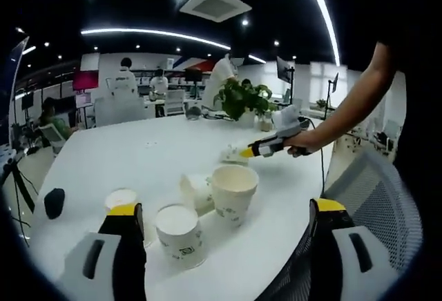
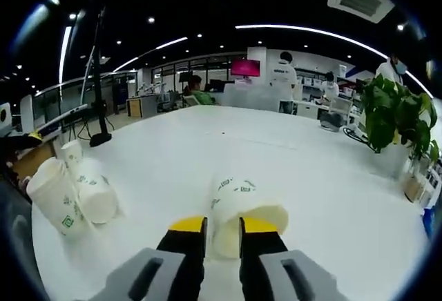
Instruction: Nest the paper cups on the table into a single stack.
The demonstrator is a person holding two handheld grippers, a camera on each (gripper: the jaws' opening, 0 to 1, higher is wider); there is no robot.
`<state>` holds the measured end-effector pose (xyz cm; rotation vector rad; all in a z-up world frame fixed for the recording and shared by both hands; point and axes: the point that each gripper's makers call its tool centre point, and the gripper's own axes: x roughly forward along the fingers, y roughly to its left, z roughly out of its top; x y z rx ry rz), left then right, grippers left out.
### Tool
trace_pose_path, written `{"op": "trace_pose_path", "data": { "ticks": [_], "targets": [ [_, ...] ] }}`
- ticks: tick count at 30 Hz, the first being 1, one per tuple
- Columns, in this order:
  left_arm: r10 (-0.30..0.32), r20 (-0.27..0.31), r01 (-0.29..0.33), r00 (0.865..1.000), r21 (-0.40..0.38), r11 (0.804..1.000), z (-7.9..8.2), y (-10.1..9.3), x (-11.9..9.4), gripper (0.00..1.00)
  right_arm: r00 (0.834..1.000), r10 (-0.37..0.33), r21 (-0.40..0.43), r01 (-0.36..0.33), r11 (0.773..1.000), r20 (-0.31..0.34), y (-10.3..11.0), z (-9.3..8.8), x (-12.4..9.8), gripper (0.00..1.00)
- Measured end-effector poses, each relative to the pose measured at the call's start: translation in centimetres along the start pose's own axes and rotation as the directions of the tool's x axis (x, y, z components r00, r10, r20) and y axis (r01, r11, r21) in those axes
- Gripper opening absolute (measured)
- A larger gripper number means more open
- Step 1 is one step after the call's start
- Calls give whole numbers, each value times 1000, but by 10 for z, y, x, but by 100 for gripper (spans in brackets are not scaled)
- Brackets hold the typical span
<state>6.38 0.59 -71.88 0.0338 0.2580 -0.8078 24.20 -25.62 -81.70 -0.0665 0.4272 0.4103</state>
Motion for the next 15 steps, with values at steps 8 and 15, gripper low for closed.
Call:
{"op": "trace_pose_path", "data": {
  "ticks": [8, 15],
  "targets": [
    [-16, -8, 16, 1000, -3, 1000, -1, -4, 1, 99, 1000, 13, 47, -14, 999, 12, 11, 5, -3, 0],
    [-30, -19, 30, 999, 2, 1000, -3, -8, 2, 99, 999, 23, 40, -24, 999, 27, 15, 13, -11, 0]
  ]
}}
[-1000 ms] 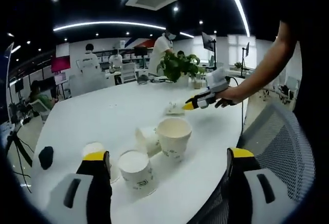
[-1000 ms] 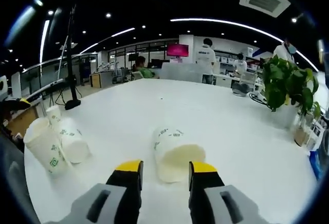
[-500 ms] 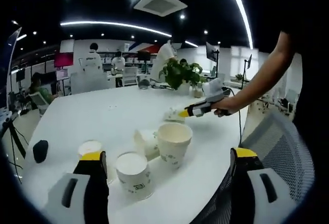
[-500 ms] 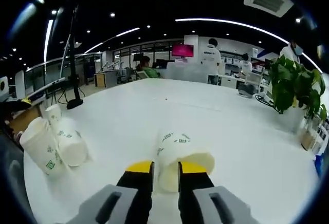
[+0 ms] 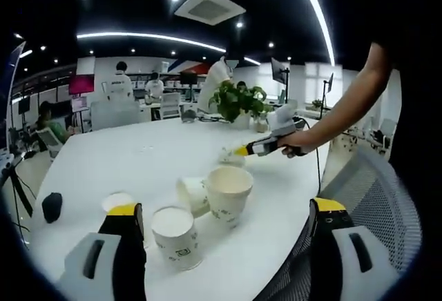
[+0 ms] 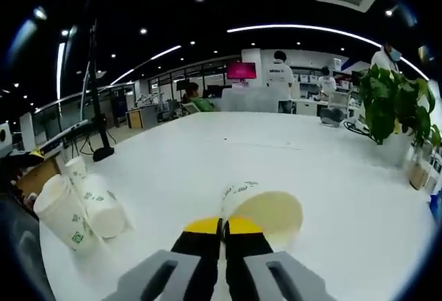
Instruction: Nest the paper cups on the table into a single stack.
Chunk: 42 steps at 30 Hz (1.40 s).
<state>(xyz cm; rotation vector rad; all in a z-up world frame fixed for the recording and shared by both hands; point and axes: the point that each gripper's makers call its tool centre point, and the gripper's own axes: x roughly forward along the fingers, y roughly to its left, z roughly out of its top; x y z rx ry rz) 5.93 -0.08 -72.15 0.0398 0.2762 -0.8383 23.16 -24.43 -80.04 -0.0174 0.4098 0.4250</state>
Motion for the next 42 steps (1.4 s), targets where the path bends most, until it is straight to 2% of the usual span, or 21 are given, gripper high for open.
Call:
{"op": "trace_pose_path", "data": {
  "ticks": [9, 21, 28, 34, 42],
  "targets": [
    [-6, -7, 6, 1000, -9, 1000, -1, 0, 1, 99, 999, 29, -33, -29, 999, 23, 4, 7, -11, 0],
    [-12, -9, 12, 1000, -4, 1000, -3, 0, 1, 99, 993, 90, -84, -83, 993, 74, 20, 36, -29, 0],
    [-5, -5, 5, 1000, 2, 1000, -2, 1, 0, 99, 981, 170, -142, -155, 978, 98, 47, 65, -51, 0],
    [-4, -7, 4, 1000, 3, 1000, -3, 1, 1, 99, 970, 216, -143, -199, 970, 116, 69, 87, -66, 0],
    [2, -5, -2, 1000, 0, 1000, -2, 2, 1, 99, 962, 261, -147, -248, 958, 76, 91, 96, -81, 0]
  ]
}}
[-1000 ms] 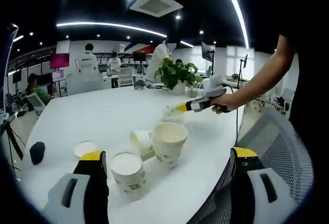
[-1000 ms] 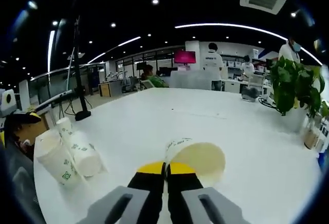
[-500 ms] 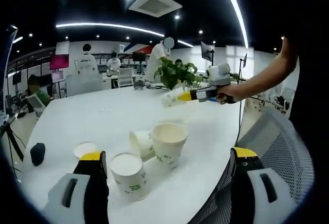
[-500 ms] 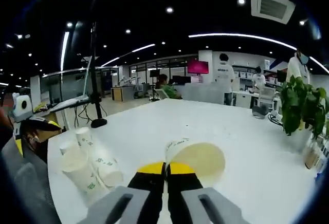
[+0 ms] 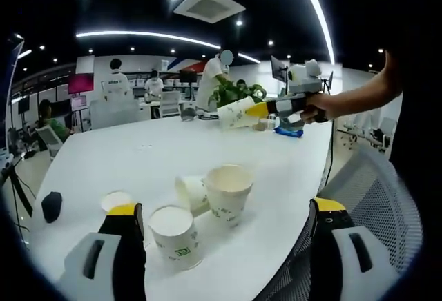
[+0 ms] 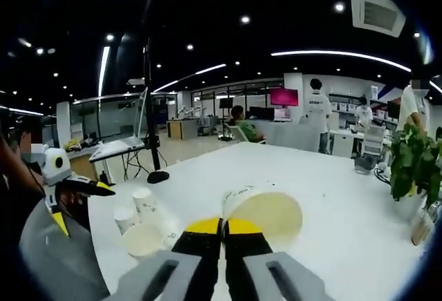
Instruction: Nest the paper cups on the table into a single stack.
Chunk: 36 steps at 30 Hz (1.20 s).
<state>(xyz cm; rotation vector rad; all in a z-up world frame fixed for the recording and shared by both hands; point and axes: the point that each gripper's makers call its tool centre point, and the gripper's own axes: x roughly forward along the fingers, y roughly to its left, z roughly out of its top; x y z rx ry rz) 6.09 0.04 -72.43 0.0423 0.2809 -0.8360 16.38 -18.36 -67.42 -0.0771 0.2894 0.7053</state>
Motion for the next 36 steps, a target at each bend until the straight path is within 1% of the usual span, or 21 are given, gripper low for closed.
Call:
{"op": "trace_pose_path", "data": {
  "ticks": [7, 9, 13, 18, 24, 28, 31, 32, 33, 34, 36],
  "targets": [
    [1, -2, -1, 1000, 2, 1000, -1, 1, 0, 99, 996, 74, 17, -73, 997, -45, 29, 2, -4, 0],
    [0, -1, 0, 1000, 3, 1000, -1, 1, 0, 99, 991, 114, 24, -113, 993, -69, 42, 1, -5, 0],
    [1, -4, 0, 1000, 1, 1000, -3, 2, 0, 99, 980, 177, 17, -176, 984, -95, 64, 1, -5, 0],
    [3, -1, -3, 1000, 4, 1000, -2, 2, 0, 99, 966, 232, 4, -233, 972, -115, 83, -2, -4, 0],
    [6, 4, -6, 1000, 5, 1000, 0, 2, 0, 99, 952, 275, 5, -277, 961, -137, 98, -8, 0, 0],
    [4, 8, -4, 1000, 3, 1000, 0, 1, -1, 99, 938, 309, 3, -312, 950, -159, 110, -15, 4, 0],
    [2, 16, -2, 1000, 2, 1000, 2, 1, -1, 99, 924, 332, 2, -338, 941, -190, 118, -23, 7, 0],
    [2, 18, -2, 1000, 3, 1000, 2, 1, -1, 99, 922, 334, 0, -341, 940, -195, 119, -24, 7, 0],
    [2, 19, -2, 1000, 4, 1000, 2, 1, -1, 99, 916, 344, -9, -353, 935, -208, 123, -27, 9, 0],
    [1, 21, -1, 1000, 4, 1000, 3, 1, -1, 99, 914, 346, -11, -356, 934, -211, 123, -27, 9, 0],
    [-6, 12, 6, 1000, 10, 1000, 1, -1, -1, 99, 908, 351, -46, -371, 928, -230, 127, -30, 11, 0]
  ]
}}
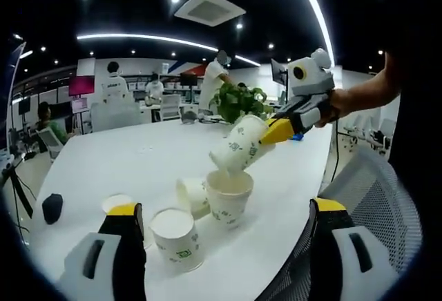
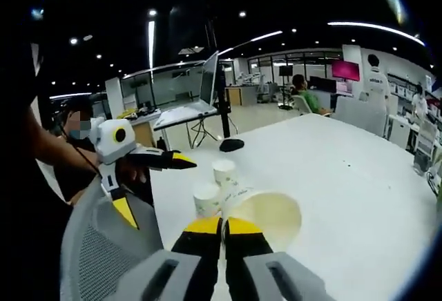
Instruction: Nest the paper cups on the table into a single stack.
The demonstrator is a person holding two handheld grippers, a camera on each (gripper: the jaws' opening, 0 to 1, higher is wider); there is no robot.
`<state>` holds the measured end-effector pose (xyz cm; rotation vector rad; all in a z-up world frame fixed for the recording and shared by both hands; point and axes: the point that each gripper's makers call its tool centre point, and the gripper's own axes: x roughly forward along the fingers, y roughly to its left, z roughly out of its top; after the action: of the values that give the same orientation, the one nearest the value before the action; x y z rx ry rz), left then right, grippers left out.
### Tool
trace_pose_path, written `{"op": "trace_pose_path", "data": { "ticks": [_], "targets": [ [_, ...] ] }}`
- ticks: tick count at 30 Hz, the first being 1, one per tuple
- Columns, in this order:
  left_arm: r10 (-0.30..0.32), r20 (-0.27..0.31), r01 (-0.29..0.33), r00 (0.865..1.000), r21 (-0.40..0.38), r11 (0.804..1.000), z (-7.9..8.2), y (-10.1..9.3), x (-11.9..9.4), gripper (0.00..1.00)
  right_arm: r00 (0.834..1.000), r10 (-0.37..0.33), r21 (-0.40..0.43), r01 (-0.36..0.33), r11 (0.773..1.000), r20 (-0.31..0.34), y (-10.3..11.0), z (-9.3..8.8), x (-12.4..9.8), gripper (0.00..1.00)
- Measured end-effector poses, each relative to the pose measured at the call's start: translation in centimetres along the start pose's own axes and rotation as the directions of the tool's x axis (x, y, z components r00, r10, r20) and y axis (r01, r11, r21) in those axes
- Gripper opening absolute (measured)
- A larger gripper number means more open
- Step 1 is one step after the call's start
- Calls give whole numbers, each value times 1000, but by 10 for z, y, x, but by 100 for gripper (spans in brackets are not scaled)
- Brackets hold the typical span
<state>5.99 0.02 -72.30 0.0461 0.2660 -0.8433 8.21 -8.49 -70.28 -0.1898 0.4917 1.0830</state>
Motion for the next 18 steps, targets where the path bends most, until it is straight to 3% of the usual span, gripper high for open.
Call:
{"op": "trace_pose_path", "data": {
  "ticks": [7, 18],
  "targets": [
    [-6, -8, 7, 1000, 8, 1000, -2, 0, -1, 99, 998, 19, -106, -25, 994, -55, 7, -6, 6, 0],
    [-2, -13, 2, 1000, 9, 1000, -2, 0, -1, 99, 999, 23, -125, -28, 992, -42, 9, -1, 15, 0]
  ]
}}
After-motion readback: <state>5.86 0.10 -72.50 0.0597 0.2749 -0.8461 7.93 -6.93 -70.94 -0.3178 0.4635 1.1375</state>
